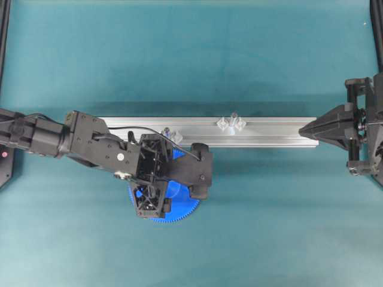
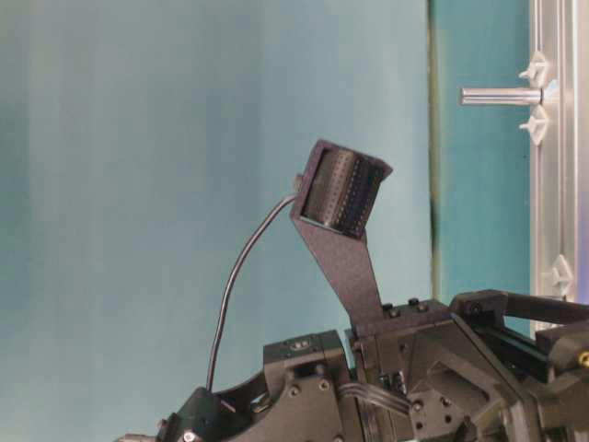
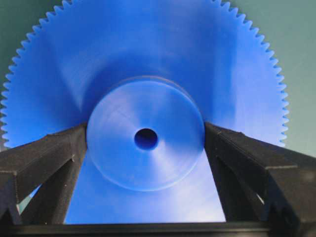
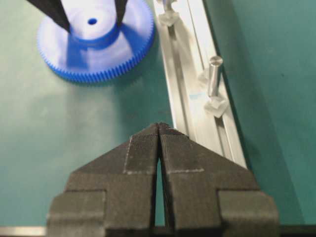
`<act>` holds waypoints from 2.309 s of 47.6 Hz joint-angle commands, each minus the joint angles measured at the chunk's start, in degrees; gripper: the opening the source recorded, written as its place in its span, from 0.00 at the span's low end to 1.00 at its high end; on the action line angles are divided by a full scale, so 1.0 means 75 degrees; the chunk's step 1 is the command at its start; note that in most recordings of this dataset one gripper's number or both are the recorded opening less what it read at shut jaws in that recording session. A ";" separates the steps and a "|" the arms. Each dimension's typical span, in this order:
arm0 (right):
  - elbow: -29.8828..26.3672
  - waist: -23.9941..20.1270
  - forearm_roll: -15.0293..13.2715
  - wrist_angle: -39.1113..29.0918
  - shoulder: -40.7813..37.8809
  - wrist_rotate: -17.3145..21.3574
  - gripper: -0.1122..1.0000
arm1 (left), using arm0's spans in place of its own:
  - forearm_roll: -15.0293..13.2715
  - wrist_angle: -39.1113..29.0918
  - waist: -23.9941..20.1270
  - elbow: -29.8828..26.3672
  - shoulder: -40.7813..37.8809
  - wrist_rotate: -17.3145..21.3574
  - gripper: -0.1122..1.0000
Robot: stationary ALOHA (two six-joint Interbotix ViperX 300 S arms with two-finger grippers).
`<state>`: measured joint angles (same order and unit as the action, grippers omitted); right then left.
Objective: Insert the large gear onto the shaft.
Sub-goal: 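Close the left gripper on the gear hub, then lift the blue gear with the left gripper and carry it toward the rail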
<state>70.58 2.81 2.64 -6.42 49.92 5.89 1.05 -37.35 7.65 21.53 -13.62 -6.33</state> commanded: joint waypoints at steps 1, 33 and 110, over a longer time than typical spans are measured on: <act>-0.0082 0.0023 0.0012 0.0059 -0.0012 0.0070 0.14 | 0.0023 0.0094 0.0035 -0.0023 0.0105 -0.0012 0.95; -0.0070 0.0023 0.0023 0.0059 -0.0023 0.0070 0.14 | 0.0023 0.0094 0.0035 0.0012 0.0070 -0.0035 0.95; 0.0035 0.0023 -0.0035 0.0223 0.0082 0.0387 0.14 | 0.0023 -0.1934 0.0035 -0.1441 0.0703 0.0152 0.78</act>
<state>71.46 2.90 2.46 -4.92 50.63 8.35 1.14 -50.36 7.82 14.33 -11.69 -5.89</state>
